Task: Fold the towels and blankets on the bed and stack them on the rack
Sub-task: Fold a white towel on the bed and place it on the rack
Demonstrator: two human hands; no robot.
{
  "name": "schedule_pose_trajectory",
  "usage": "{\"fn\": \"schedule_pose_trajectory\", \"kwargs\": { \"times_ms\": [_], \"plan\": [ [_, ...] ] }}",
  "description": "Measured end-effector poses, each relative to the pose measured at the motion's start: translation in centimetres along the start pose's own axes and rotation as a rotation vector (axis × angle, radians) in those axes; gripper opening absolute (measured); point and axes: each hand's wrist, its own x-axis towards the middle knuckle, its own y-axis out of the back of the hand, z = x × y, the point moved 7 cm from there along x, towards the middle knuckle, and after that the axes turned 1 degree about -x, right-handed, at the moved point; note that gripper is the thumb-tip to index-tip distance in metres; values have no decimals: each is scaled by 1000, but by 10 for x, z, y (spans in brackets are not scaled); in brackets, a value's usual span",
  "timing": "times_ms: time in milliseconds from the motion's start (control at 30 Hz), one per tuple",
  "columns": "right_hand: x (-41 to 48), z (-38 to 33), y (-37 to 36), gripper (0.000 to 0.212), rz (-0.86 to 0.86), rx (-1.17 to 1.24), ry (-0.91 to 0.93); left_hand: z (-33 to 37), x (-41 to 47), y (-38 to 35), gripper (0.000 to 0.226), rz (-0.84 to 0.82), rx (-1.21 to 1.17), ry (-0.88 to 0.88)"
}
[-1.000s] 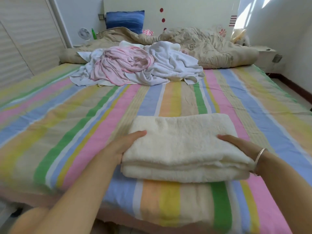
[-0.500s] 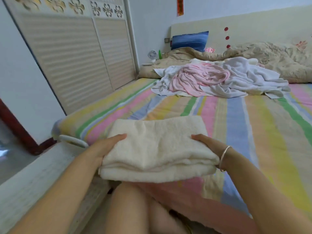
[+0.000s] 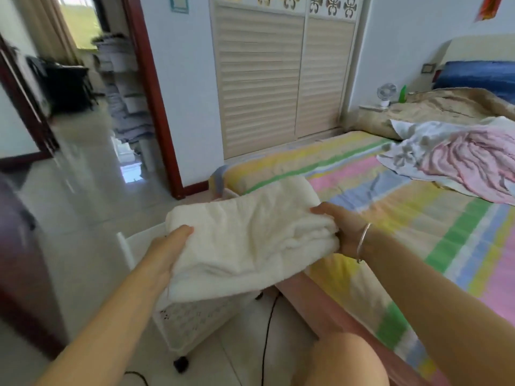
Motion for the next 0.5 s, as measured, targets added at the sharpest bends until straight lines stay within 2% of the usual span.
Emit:
{"fn": "schedule_pose_trajectory", "kwargs": {
  "times_ms": [100,167,200,300,433,500],
  "plan": [
    [40,-22,-47,28,-7,-138,36,3,26,26,49,126,-22,-24],
    [71,-35,-70,53,21,-215,105,0,43,35,34,189,-41,-54],
    [85,-39,-81,58,42,-241,126,-2,49,38,31,230,-61,-69],
    [130,-40,-107,53,99,-253,170,-7,69,48,59,322,-100,-118],
    [177,-30,-139,74,128,-321,200,-11,100,53,74,427,-105,-136],
    [203,-25,-152,65,118,-374,205,-15,118,49,85,428,-75,-133]
  ]
}}
